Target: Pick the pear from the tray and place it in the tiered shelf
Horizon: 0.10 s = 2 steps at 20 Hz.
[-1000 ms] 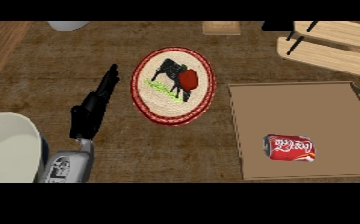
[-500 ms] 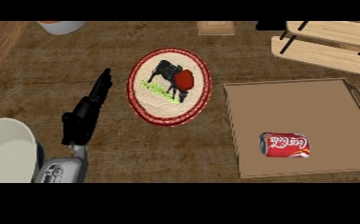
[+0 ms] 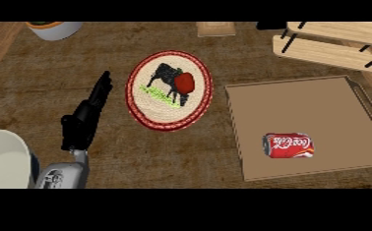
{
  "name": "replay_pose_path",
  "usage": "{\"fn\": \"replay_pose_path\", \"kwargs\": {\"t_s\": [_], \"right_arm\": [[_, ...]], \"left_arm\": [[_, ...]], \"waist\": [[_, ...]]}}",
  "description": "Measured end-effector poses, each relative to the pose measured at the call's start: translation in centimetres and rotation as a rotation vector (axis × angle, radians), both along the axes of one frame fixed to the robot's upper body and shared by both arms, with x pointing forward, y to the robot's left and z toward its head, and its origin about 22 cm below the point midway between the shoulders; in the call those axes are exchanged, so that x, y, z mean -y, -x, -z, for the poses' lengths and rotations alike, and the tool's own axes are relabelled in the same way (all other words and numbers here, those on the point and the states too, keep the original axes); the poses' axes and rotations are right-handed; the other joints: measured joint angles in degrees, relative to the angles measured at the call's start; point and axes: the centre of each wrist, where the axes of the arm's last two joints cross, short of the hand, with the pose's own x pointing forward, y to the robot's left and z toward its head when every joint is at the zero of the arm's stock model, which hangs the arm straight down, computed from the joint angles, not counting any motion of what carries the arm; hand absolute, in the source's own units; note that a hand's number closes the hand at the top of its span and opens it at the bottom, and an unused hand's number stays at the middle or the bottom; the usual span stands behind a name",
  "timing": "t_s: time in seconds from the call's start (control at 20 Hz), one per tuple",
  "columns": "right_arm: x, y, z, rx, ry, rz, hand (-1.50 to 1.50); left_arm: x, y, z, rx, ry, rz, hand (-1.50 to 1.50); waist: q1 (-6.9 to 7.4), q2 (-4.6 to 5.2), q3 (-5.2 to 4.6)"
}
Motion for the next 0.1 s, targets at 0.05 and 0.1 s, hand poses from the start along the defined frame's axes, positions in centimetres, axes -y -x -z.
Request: {"fn": "replay_pose_path", "kwargs": {"t_s": [0.05, 0.1], "right_arm": [[0.3, 1.2, 0.0, 0.000, -0.009, -0.012, -1.50], [0.5, 2.3, 0.1, -0.004, -0.013, -0.022, -1.50]], "left_arm": [[-0.1, -0.1, 0.2, 0.000, -0.002, -0.005, 0.00], [-0.1, -0.2, 0.1, 0.000, -0.003, -0.004, 0.00]], "waist": [[-0.18, -0.01, 0.00], [-0.22, 0.00, -0.01]]}}
